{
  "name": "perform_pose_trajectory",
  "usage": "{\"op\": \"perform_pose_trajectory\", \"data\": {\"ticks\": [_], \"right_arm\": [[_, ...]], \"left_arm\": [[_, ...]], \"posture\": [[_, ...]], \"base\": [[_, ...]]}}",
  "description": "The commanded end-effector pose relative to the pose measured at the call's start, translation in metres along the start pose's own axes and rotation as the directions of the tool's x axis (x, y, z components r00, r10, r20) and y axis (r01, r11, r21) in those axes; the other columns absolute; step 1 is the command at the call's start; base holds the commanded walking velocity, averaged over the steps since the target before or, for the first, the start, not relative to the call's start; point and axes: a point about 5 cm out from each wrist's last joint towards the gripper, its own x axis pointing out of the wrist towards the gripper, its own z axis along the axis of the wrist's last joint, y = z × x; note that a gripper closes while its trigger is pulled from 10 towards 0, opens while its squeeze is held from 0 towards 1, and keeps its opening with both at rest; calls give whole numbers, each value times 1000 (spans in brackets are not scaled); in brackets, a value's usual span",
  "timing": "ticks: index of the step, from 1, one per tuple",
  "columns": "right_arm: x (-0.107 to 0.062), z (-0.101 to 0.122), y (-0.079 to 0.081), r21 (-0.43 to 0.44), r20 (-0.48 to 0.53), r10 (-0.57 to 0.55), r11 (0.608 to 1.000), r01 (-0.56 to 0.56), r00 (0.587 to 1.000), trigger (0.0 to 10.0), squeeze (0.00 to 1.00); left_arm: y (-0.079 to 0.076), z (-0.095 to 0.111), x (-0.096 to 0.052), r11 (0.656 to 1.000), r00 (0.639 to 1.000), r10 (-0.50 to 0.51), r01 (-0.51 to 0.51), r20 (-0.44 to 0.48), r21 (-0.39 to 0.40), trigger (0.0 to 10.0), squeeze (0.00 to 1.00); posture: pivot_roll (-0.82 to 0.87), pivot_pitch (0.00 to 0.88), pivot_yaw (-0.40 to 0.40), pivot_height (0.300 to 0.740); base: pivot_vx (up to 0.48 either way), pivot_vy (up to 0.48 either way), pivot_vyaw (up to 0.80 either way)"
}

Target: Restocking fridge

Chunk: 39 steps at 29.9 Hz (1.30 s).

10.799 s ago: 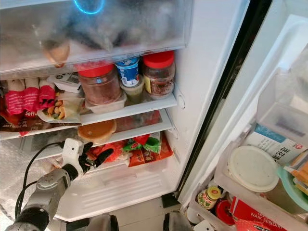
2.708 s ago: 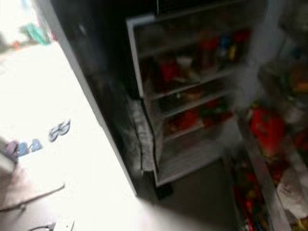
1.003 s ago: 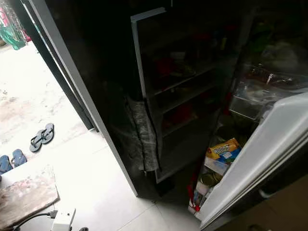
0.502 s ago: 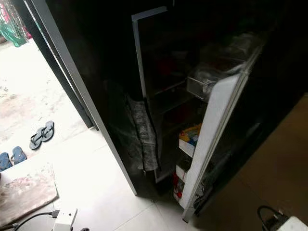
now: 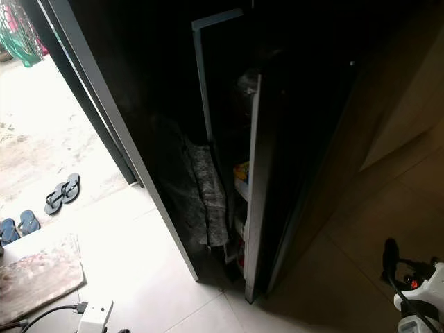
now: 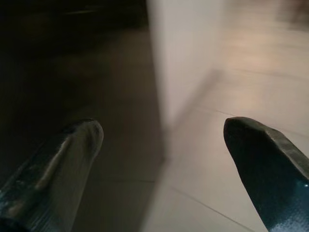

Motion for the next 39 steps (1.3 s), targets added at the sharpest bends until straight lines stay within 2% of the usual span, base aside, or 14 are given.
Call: {"op": "perform_pose_trajectory", "data": {"ticks": [1,2,3,7,8,10,11,15,19,23,24,26,33,39], "right_arm": [[9,9,26,-11,-2,201,980,-201,980,10000,0],[9,9,26,-11,-2,201,980,-201,980,10000,0],[15,16,40,-37,-2,284,958,-284,959,10000,0],[27,28,65,-49,5,410,911,-409,912,10000,0],[32,31,71,-81,2,430,900,-428,903,10000,0],[45,42,86,-114,35,448,890,-442,893,10000,0],[46,45,89,-109,44,449,890,-442,893,10000,0],[55,64,119,-93,131,498,867,-489,857,10000,0],[62,65,137,-125,114,527,849,-514,842,10000,0],[68,61,146,-139,82,533,843,-520,842,10000,0],[69,60,153,-163,61,562,821,-547,825,10000,0],[74,64,162,-184,49,583,803,-566,811,10000,0],[84,71,165,-185,66,564,817,-546,823,10000,0],[91,77,177,-212,73,582,803,-557,810,10000,0]], "left_arm": [[5,-5,-2,1000,1000,4,-4,-12,16,10000,0],[5,-5,-2,1000,1000,4,-4,-12,16,10000,0],[5,-5,-2,1000,1000,6,-6,-13,19,10000,0],[5,-5,-2,1000,1000,7,-7,-12,22,10000,0],[5,-5,-2,1000,1000,9,-9,-12,20,10000,0],[6,-4,-2,1000,1000,17,-17,-8,7,10000,0],[6,-4,-2,1000,1000,18,-18,-8,4,10000,0],[7,-4,-2,1000,1000,23,-23,-10,-1,10000,0],[7,-4,-2,1000,1000,25,-25,-11,1,10000,0],[7,-4,-2,1000,1000,26,-26,-11,4,10000,0],[7,-4,-2,1000,1000,27,-27,-9,1,10000,0],[7,-3,-1,1000,1000,27,-27,-6,-1,10000,0],[6,-4,-1,1000,1000,27,-27,-9,-1,10000,0],[6,-4,-1,1000,999,30,-30,-10,-4,10000,0]], "posture": [[-127,27,91,740],[-127,27,91,740],[-128,27,91,740],[-120,33,88,740],[-116,34,87,740],[-105,43,87,740],[-105,43,87,740],[-100,54,94,740],[-100,61,100,740],[-91,61,100,740],[-91,61,100,740],[-89,59,100,740],[-88,54,97,740],[-80,51,96,740]], "base": [[0,0,0],[0,0,0],[0,0,0],[0,0,0],[0,0,0],[0,0,0],[0,0,0],[0,0,0],[0,0,0],[0,0,0],[0,0,0],[0,0,0],[0,0,0],[0,0,0]]}}
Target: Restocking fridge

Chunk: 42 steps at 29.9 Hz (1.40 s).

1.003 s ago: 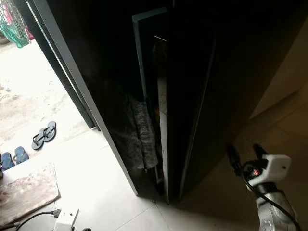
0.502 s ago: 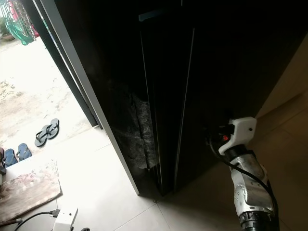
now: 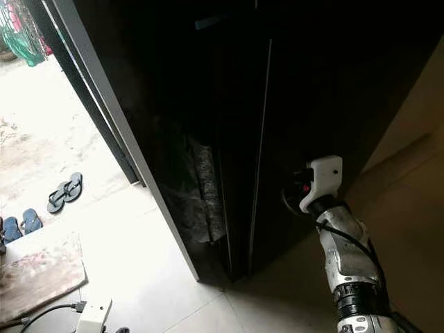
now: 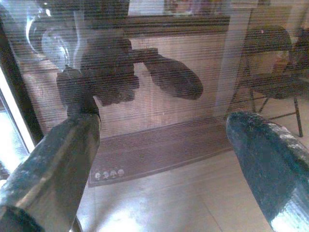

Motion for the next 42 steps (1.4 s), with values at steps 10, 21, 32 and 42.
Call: {"op": "perform_pose_trajectory", "data": {"ticks": [10,21,32,42], "right_arm": [[31,11,16,-21,-1,54,998,-54,999,10000,0],[71,17,58,17,-27,154,988,-154,988,10000,0],[86,24,74,30,-29,192,981,-191,981,10000,0],[91,24,77,42,-41,198,980,-196,979,10000,0]], "left_arm": [[4,-6,-2,1000,1000,18,-18,-17,-4,10000,0],[3,-6,-1,1000,1000,19,-19,-14,-5,10000,0],[2,-7,-2,1000,1000,19,-19,-16,-10,10000,0],[1,-7,-1,1000,1000,14,-14,-14,-13,10000,0]], "posture": [[-83,40,96,740],[-67,33,93,740],[-63,36,88,740],[-64,34,82,740]], "base": [[0,0,0],[0,0,0],[0,0,0],[0,0,0]]}}
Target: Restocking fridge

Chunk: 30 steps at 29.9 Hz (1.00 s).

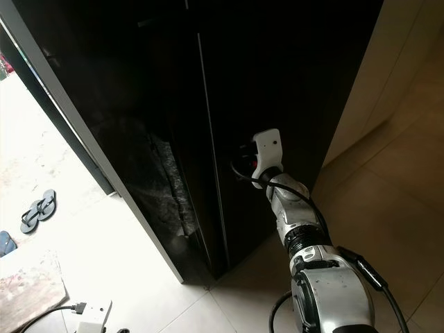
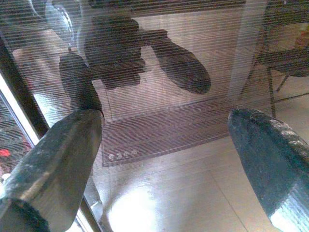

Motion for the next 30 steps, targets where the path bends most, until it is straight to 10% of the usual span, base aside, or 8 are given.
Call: {"op": "perform_pose_trajectory", "data": {"ticks": [1,13,30], "right_arm": [[15,21,17,-27,57,63,998,-61,996,10000,0],[7,19,4,-35,78,19,999,-17,997,10000,0],[-98,-35,-67,-13,7,-350,937,350,937,10000,0]], "left_arm": [[3,-5,-1,1000,1000,10,-11,-11,-2,10000,0],[2,-4,-1,1000,1000,12,-12,-10,-11,10000,0],[-4,-5,0,999,1000,7,-7,-11,-40,10000,0]], "posture": [[-67,37,82,740],[-59,60,65,740],[-82,69,22,740]], "base": [[0,0,0],[0,0,0],[0,0,0]]}}
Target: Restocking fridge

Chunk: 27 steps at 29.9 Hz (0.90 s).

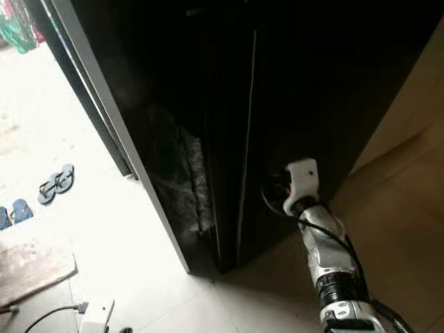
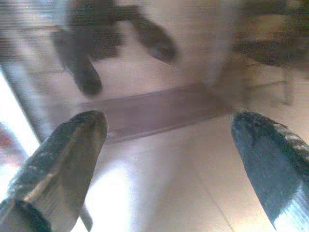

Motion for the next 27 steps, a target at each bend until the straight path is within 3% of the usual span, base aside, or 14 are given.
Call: {"op": "perform_pose_trajectory", "data": {"ticks": [1,5,7,11,12,16,18,19,22,27], "right_arm": [[-8,1,-16,16,6,-84,996,84,996,10000,0],[-33,-31,-42,44,-105,-237,969,243,966,10000,0],[-41,-41,-47,53,-147,-272,958,282,951,10000,0],[-68,-83,-56,33,-326,-388,907,421,862,10000,0],[-80,-103,-52,25,-420,-389,898,439,820,10000,0],[-109,-145,-27,33,-612,-324,901,432,722,10000,0],[-113,-150,-22,54,-627,-310,898,436,715,10000,0],[-128,-165,-11,26,-692,-293,903,428,660,10000,0],[-148,-183,9,36,-768,-245,906,421,592,10000,0],[-162,-194,25,66,-809,-218,889,453,546,10000,0]], "left_arm": [[1,-5,-1,1000,1000,8,-8,-15,-12,10000,0],[2,-6,-1,1000,1000,8,-8,-15,-11,10000,0],[2,-6,-1,1000,1000,8,-8,-15,-10,10000,0],[2,-6,-1,1000,1000,8,-8,-18,-3,10000,0],[2,-7,-1,1000,1000,7,-7,-17,-5,10000,0],[2,-7,-2,1000,1000,2,-2,-14,-7,10000,0],[2,-7,-2,1000,1000,2,-2,-15,-9,10000,0],[2,-7,-2,1000,1000,3,-3,-15,-9,10000,0],[2,-9,-2,1000,1000,7,-7,-19,-6,10000,0],[1,-11,-2,1000,1000,-4,4,-31,3,10000,0]], "posture": [[-82,69,22,740],[-83,58,24,740],[-84,53,26,740],[-89,42,28,740],[-88,36,30,740],[-83,29,33,740],[-83,25,32,740],[-72,21,31,740],[-63,11,28,740],[-63,10,27,740]], "base": [[0,0,0],[0,0,0],[0,0,0],[0,0,0],[0,0,0],[0,0,0],[0,0,0],[0,0,0],[0,0,0],[0,0,0]]}}
